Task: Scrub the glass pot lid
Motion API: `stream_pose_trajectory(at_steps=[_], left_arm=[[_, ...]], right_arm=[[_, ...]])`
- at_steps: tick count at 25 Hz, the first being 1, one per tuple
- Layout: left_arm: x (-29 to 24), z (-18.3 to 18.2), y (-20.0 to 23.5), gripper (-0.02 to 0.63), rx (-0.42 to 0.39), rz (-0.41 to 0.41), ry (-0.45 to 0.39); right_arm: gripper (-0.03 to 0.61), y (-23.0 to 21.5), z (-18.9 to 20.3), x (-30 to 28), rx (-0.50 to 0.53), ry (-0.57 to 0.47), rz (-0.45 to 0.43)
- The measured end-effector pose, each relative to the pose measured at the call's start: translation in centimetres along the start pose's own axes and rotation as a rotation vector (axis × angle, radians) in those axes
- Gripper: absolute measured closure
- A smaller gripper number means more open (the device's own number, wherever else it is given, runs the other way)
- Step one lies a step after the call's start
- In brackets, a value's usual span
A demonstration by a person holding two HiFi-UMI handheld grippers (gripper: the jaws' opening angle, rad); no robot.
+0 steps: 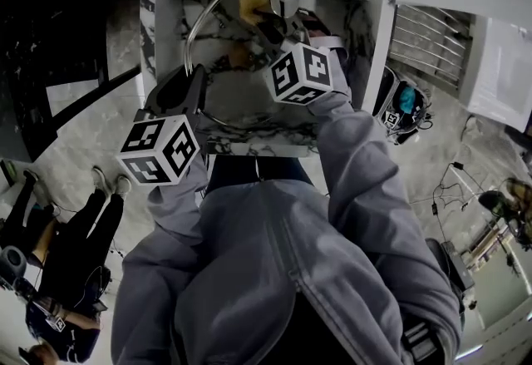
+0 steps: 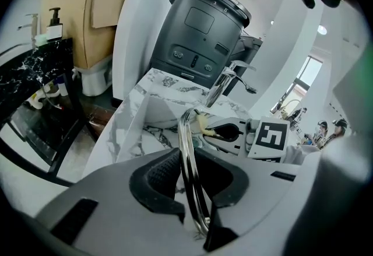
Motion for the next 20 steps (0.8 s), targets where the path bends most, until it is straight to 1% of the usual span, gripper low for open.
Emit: stream_pose_trajectory(at_steps=[5, 10, 20], left_arm=[[-0.4, 0.1, 0.1, 0.528, 0.016, -0.004, 0.007], [-0.6, 0.7, 0.7, 0.529, 0.035, -0.019, 0.021], [-0.5, 0.7, 0.7, 0.529, 0.042, -0.022, 0.014]], right_arm=[[0.522, 1.6, 0.9, -1.0, 0.005, 0.022, -0.064], [0.522, 4.6, 1.5, -1.0, 0.005, 0.036, -0.165], [0.522, 10.0, 3.1, 0.7, -0.045, 0.077, -0.326]])
Point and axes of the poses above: the fingertips, and each gripper's own axes: x backward along the fingers, y to its left, z out of its underside, the point moved 4 cm from there along x, backward along the fingers, and after that the axes turned 13 degrees about -z, right-handed, at the moved point
